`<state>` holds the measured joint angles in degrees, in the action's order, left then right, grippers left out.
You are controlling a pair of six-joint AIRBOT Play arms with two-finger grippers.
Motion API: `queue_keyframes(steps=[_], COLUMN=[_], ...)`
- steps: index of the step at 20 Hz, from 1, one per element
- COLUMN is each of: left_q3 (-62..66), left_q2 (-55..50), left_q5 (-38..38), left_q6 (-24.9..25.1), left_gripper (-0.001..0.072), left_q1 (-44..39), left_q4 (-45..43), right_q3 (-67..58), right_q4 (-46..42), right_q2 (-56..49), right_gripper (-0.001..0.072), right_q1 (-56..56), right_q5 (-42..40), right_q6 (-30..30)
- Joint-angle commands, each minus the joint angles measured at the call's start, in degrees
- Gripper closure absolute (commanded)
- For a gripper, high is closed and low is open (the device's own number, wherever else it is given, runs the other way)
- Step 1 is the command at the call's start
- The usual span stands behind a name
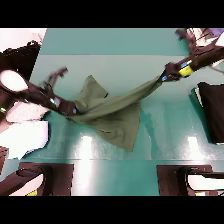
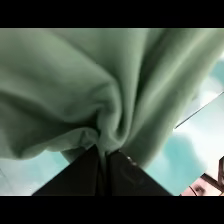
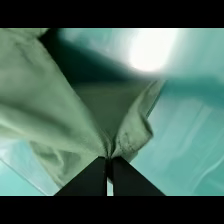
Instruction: Fold the shirts.
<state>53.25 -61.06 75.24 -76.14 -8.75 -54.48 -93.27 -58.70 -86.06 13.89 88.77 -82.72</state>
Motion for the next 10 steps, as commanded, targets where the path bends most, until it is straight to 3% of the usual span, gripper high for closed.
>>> queue_keyframes(steps=[1, 2, 3, 4, 5, 10], left_q3=[-10.88, -10.84, -10.43, -9.55, -8.04, 9.9], left_q2=[-0.37, -0.35, -0.35, -0.35, -0.35, -0.35], left_q5=[-6.14, -5.88, -5.81, -5.81, -5.7, -7.21], left_q6=[3.13, 3.1, 3.1, 3.1, 3.13, 2.34], left_gripper=[0.0674, 0.0672, 0.0553, 0.0262, 0.0185, 0.0184], left_q1=[-0.13, -0.13, -0.13, -0.13, -0.11, 0.0], left_q4=[1.75, 1.97, 2.51, 3.06, 2.95, -9.25], right_q3=[6.08, 6.73, 6.95, 6.91, 6.62, 3.37], right_q4=[0.24, 0.22, 0.17, 0.2, 0.2, 0.22], right_q2=[-2.08, -2.05, -2.05, -2.05, -2.03, -2.05], right_gripper=[0.0691, 0.0691, 0.0691, 0.0691, 0.0691, 0.0691], right_q1=[1.62, 1.6, 1.6, 1.6, 1.6, 1.6], right_q5=[-3.69, -3.67, -3.34, -3.1, -3.1, -2.69], right_q6=[0.24, 0.24, 0.24, 0.24, 0.24, 0.22])
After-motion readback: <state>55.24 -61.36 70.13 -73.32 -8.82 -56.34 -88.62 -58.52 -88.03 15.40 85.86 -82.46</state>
